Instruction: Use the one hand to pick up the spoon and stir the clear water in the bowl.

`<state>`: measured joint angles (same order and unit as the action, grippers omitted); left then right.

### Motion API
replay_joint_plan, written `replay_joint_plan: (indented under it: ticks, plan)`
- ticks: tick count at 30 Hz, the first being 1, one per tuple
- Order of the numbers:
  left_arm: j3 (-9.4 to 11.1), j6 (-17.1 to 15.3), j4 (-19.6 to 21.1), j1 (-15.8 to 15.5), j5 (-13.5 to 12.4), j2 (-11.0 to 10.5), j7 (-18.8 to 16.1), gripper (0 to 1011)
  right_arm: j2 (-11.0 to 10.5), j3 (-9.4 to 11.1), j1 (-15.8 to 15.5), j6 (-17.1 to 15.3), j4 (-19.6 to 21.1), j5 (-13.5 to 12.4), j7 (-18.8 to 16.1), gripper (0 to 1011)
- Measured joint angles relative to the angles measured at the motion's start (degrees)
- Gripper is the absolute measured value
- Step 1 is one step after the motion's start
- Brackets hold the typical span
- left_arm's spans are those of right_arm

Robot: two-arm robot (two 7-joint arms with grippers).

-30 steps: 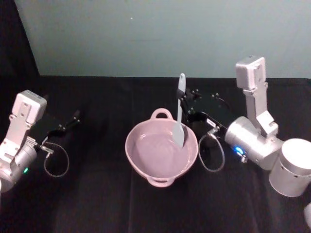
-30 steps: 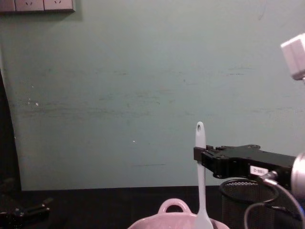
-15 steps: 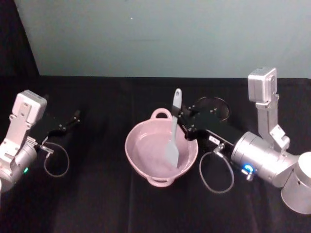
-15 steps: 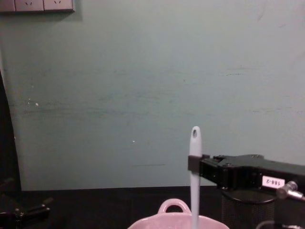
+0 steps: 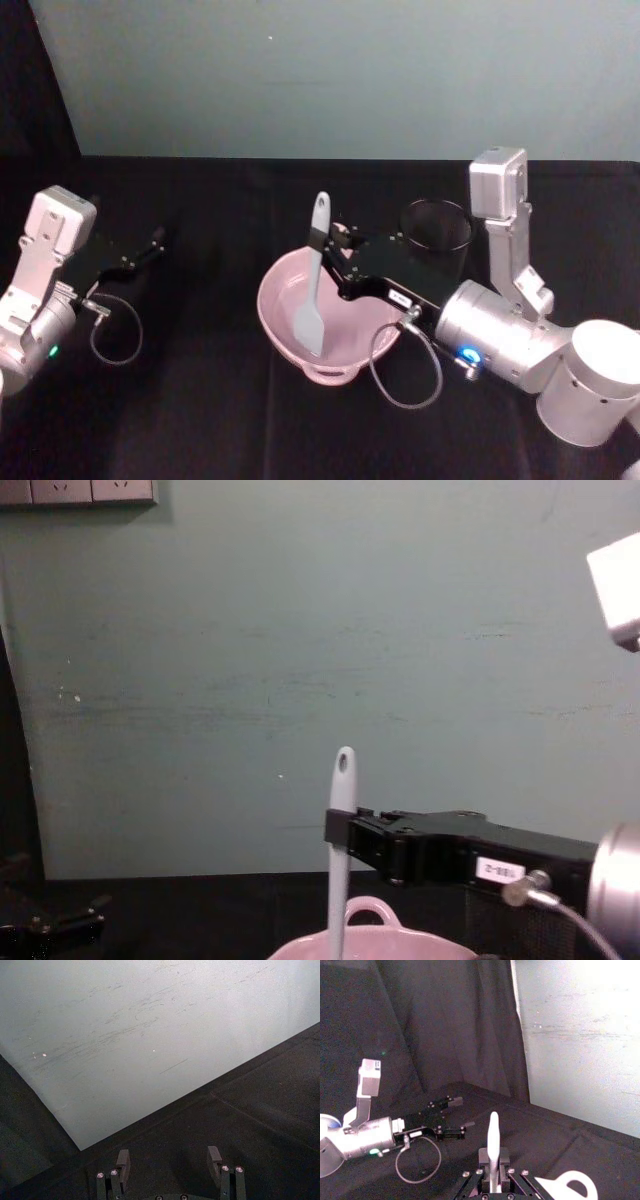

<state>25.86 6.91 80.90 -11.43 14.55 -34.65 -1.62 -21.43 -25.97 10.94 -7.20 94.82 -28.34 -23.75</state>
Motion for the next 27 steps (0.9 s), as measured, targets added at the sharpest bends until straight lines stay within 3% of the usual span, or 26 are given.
replay_joint_plan:
  ticks: [13,19,27]
  plan:
    - [0.0,0.0,0.0,0.0,0.0,0.0,0.0,1011,5.7,-2.5,5.5,4.8,-9.2,4.5,2.6,109]
    - [0.0,0.0,0.0,0.0,0.0,0.0,0.0,1011,7.8,-2.2,6.9,6.9,-12.6,6.9,4.0,109]
    - [0.0,0.0,0.0,0.0,0.0,0.0,0.0,1011,8.6,-0.5,6.8,9.1,-13.5,10.6,7.1,109]
